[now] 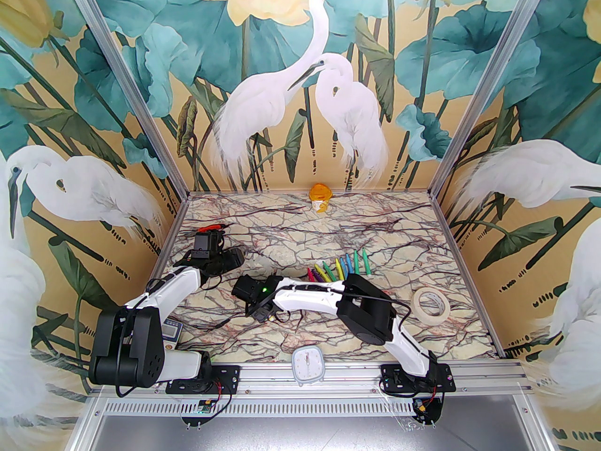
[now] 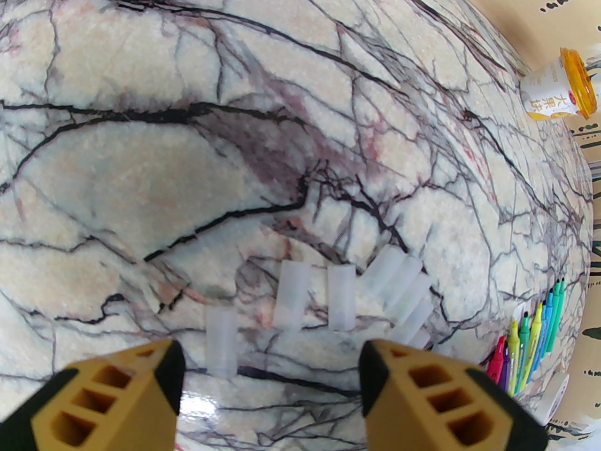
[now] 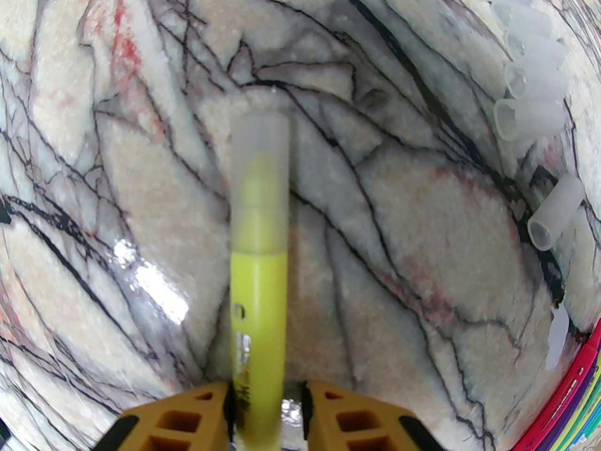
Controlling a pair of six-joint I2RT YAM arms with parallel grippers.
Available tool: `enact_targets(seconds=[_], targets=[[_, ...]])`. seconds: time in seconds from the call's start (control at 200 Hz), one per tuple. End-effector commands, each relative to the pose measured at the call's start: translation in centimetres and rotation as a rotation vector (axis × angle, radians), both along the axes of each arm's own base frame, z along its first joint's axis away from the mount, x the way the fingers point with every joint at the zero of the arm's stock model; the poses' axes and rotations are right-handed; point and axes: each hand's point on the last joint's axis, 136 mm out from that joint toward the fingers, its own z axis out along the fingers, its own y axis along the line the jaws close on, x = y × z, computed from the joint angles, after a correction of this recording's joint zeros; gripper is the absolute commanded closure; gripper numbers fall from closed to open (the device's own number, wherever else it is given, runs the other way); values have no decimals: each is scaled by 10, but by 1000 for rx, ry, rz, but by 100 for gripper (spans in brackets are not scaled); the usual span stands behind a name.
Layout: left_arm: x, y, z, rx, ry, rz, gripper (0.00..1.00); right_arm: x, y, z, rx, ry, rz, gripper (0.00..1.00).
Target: Open the pen caps
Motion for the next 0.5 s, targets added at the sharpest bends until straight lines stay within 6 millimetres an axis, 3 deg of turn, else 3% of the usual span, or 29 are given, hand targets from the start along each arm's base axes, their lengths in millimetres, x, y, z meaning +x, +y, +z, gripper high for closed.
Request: enact_targets(seconds=[0.0, 0.13, 0.325, 0.495], targets=[[0, 1, 7, -11, -27, 8, 34, -1, -12, -17, -76, 7, -21, 70], [0, 2, 8, -9, -33, 9, 33, 0, -11, -19, -84, 10, -21, 71], [-1, 2, 8, -8, -36, 6, 33, -3, -9, -22, -76, 22, -18, 81], [-1, -5, 13, -29, -59, -33, 33, -2, -7, -8, 11, 19, -25, 88]])
